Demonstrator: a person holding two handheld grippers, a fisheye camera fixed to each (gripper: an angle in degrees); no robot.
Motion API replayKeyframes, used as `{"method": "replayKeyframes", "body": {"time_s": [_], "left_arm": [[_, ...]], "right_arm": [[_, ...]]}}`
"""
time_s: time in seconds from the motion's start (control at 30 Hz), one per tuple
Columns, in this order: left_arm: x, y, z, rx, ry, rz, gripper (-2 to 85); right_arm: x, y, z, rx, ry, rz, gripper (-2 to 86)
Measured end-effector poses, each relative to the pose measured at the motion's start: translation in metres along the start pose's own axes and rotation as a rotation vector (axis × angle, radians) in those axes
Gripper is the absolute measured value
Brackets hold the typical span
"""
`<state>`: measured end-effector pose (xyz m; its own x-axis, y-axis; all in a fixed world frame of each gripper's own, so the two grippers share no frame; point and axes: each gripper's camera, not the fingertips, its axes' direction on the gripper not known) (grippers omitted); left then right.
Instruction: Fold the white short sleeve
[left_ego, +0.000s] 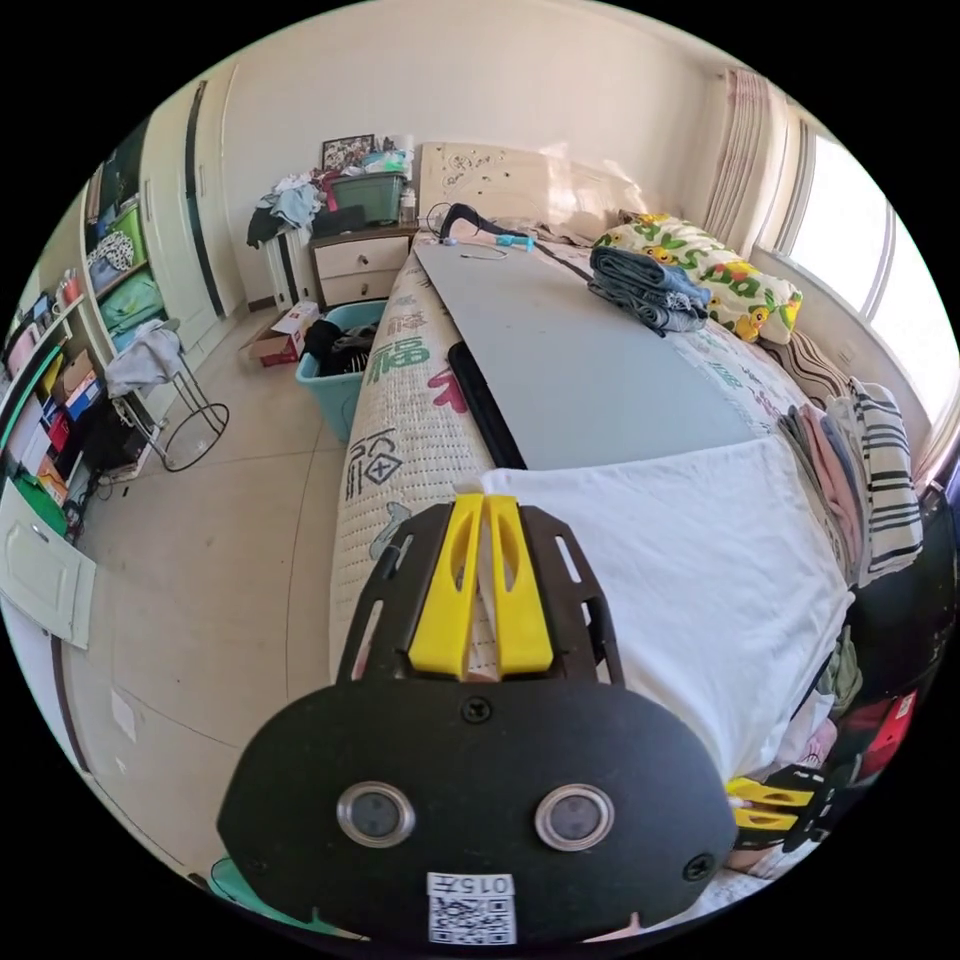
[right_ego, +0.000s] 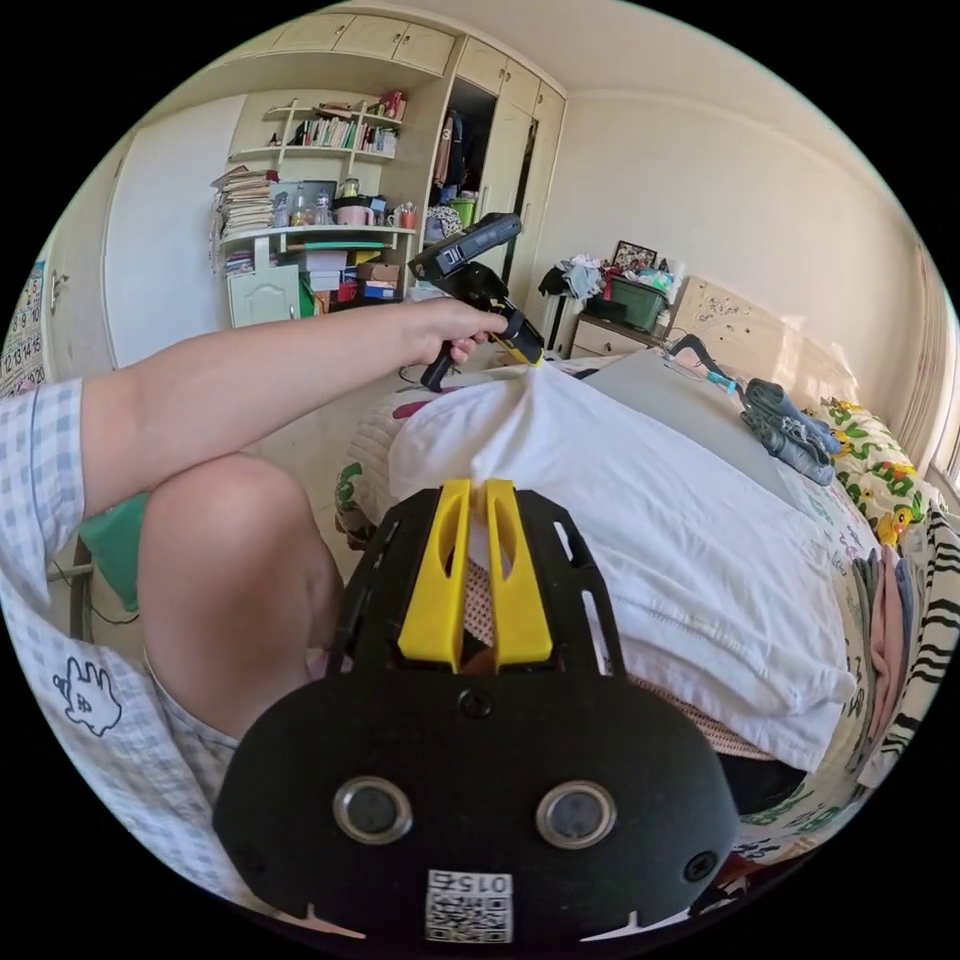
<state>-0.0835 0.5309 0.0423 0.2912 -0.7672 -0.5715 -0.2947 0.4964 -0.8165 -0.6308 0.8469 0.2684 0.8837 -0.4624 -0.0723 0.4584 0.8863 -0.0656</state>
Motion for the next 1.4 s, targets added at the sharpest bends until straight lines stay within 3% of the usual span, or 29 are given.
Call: {"method": "replayKeyframes", "body": {"time_s": [0.23, 0.4, 0.57, 0.73, 0.93, 1.1, 1.27, 1.4], "left_arm": [[-0.005, -0.007, -0.041, -0.01, 0.008, -0.014, 3.7], [-0.001, -0.018, -0.087, 0.047, 0.088, -0.006, 6.0], [0.008, -0.042, -0.068, -0.009, 0.069, -0.043, 9.6], [0.013, -0.075, -0.039, -0.127, 0.078, -0.069, 6.2], [0.045, -0.114, -0.084, 0.001, 0.009, 0.016, 1.1], [0.079, -0.156, -0.071, -0.132, -0.114, 0.087, 1.6], [0.097, -0.184, -0.112, -0.106, -0.166, 0.143, 4.3], [0.113, -0.21, -0.181, -0.022, -0.018, 0.219, 5.7]], "right_arm": [[0.018, 0.009, -0.045, 0.086, -0.127, 0.034, 5.3], [0.027, 0.007, -0.058, 0.137, -0.094, 0.06, 6.0], [-0.002, -0.019, -0.031, 0.066, 0.002, -0.002, 8.1], [-0.012, -0.028, -0.021, 0.033, 0.063, -0.012, 3.3], [-0.001, -0.037, -0.034, 0.061, -0.032, 0.018, 0.4], [0.009, -0.045, -0.03, 0.046, -0.073, 0.067, 2.6], [0.055, -0.027, -0.084, 0.12, -0.186, 0.136, 6.7], [0.113, 0.009, -0.147, 0.181, 0.002, 0.289, 6.3]]}}
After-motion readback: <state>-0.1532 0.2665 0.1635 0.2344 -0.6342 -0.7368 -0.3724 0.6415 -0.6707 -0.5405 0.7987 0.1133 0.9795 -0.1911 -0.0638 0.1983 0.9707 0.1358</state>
